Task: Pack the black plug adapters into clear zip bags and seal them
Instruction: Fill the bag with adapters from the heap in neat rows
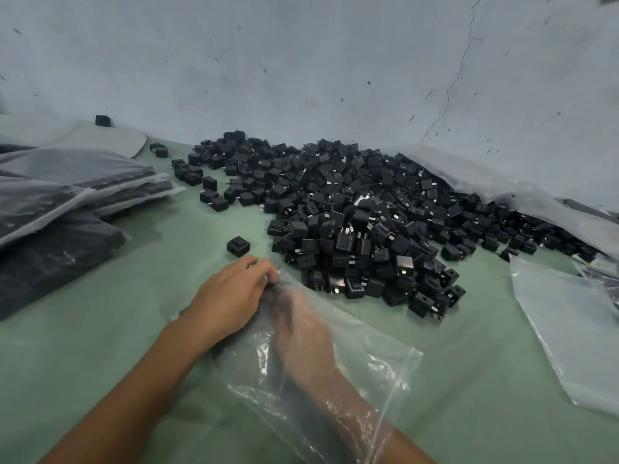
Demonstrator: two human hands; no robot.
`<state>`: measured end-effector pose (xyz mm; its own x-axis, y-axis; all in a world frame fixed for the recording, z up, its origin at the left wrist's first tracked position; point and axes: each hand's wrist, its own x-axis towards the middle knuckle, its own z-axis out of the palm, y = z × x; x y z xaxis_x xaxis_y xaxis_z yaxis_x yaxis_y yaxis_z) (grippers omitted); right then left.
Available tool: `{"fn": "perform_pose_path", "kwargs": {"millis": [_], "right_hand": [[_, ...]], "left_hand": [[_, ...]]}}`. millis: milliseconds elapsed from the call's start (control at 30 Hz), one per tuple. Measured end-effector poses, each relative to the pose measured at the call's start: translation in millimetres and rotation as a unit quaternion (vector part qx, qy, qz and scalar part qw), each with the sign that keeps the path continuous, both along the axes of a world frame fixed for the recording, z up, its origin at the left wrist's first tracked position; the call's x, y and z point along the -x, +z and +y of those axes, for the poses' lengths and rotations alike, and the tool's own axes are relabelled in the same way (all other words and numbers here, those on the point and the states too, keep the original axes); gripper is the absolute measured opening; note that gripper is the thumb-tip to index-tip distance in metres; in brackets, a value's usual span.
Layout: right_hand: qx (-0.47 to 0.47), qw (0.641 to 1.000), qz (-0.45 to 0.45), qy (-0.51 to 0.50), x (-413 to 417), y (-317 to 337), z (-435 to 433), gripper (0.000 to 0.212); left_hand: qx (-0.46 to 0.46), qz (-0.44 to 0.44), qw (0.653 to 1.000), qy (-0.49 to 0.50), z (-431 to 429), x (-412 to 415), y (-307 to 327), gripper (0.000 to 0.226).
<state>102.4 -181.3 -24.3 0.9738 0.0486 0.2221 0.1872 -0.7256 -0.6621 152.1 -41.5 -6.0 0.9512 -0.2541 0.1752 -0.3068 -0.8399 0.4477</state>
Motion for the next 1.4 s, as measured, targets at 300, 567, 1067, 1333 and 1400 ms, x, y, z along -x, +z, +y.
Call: {"fn": "perform_pose_path", "kwargs": {"millis": [300, 567, 1067, 1333, 1400], "right_hand": [[-0.067, 0.994, 0.024, 0.085, 27.0, 9.6, -19.1, 0.030], [-0.031, 0.976, 0.120, 0.181, 88.0, 33.3, -101.3, 0.039], [0.194, 0.976, -0.049, -0.083, -18.9, 71.2, -210.0, 0.036], [0.230, 0.969, 0.033, -0.081, -56.2, 43.4, -220.9, 0.052], [0.207, 0.974, 0.045, -0.086, -59.9, 44.4, -221.7, 0.046]], "left_hand": [[0.021, -0.025, 0.999, 0.003, 1.9, -3.3, -3.4, 0.018], [0.030, -0.035, 0.999, 0.007, 1.6, -2.6, -5.5, 0.018], [0.039, -0.029, 0.999, 0.007, 5.2, -7.5, -12.5, 0.019], [0.040, -0.040, 0.998, 0.012, 4.5, -8.8, -14.2, 0.016], [0.042, -0.039, 0.998, 0.013, 4.5, -8.2, -13.5, 0.017]]}}
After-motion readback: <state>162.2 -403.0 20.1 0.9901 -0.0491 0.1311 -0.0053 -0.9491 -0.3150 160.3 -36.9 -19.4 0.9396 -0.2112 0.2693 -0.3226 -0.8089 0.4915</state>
